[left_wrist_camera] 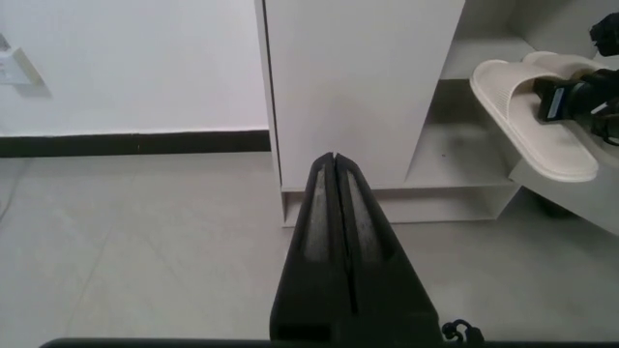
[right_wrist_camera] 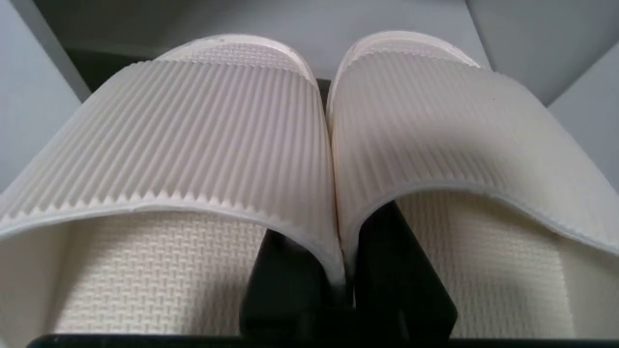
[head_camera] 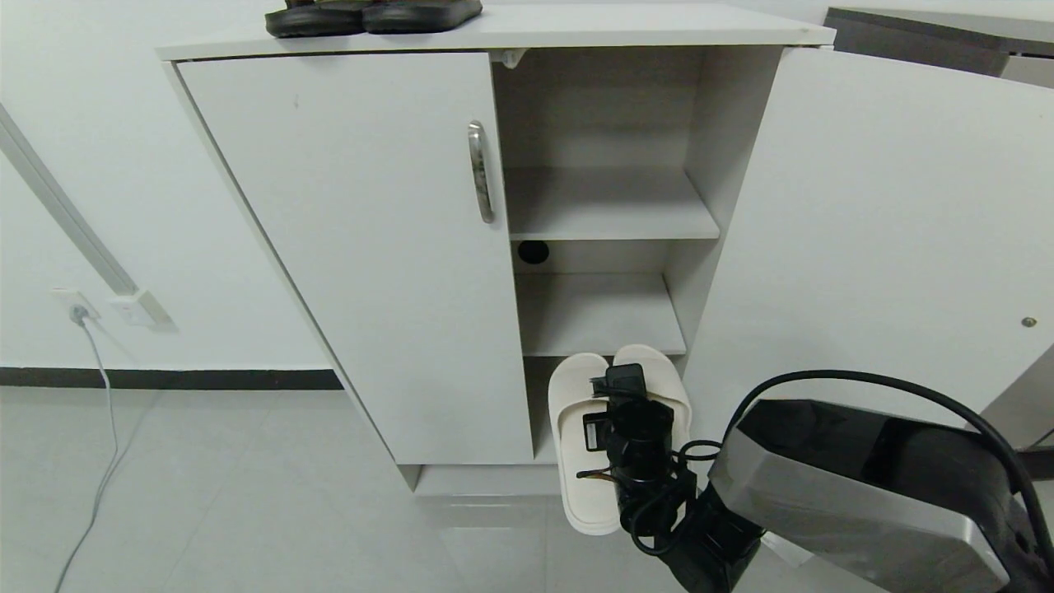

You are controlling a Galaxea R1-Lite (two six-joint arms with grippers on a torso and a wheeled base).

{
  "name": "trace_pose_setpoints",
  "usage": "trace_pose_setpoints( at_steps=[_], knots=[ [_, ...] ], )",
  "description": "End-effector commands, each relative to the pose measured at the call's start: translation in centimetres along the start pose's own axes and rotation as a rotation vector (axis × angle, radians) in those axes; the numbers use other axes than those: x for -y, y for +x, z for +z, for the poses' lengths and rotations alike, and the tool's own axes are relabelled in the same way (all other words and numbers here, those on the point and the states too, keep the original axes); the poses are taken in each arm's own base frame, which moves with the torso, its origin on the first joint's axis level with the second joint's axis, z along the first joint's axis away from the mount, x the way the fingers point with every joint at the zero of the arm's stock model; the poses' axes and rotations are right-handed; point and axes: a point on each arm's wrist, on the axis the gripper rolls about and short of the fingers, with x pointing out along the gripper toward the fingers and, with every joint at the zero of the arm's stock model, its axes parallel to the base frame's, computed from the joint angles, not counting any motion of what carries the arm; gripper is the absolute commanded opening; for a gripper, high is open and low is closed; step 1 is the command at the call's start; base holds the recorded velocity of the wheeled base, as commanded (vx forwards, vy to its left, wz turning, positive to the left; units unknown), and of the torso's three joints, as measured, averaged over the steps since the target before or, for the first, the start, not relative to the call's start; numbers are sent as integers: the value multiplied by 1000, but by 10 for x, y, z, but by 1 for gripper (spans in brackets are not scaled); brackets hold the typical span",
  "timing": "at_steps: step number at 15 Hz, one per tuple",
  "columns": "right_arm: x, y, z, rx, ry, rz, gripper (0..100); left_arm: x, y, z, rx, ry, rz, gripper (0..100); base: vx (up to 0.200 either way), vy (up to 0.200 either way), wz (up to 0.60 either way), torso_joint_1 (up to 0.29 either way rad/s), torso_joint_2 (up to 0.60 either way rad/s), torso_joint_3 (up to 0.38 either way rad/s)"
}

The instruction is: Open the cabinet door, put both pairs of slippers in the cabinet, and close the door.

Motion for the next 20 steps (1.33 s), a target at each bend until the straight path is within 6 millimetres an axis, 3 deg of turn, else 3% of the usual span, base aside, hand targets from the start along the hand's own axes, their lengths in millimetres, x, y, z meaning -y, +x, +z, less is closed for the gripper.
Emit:
trace_pose_setpoints(
  at_steps=[1, 6, 17, 20],
  knots=[
    [0, 0, -3, -5, -5, 0, 0, 0, 0, 0, 0, 0, 0, 0, 0, 0, 0, 0, 0, 0],
    [0, 0, -1, -1, -1, 0, 0, 0, 0, 0, 0, -3, 0, 0, 0, 0, 0, 0, 0, 0],
    [0, 0, 1, 3, 2, 0, 0, 0, 0, 0, 2, -5, 2, 0, 200, 0, 0, 3, 2, 4],
    [2, 2, 0, 0, 0, -6, 0, 0, 0, 0, 2, -6, 5, 0, 0, 0, 0, 0, 0, 0]
  ],
)
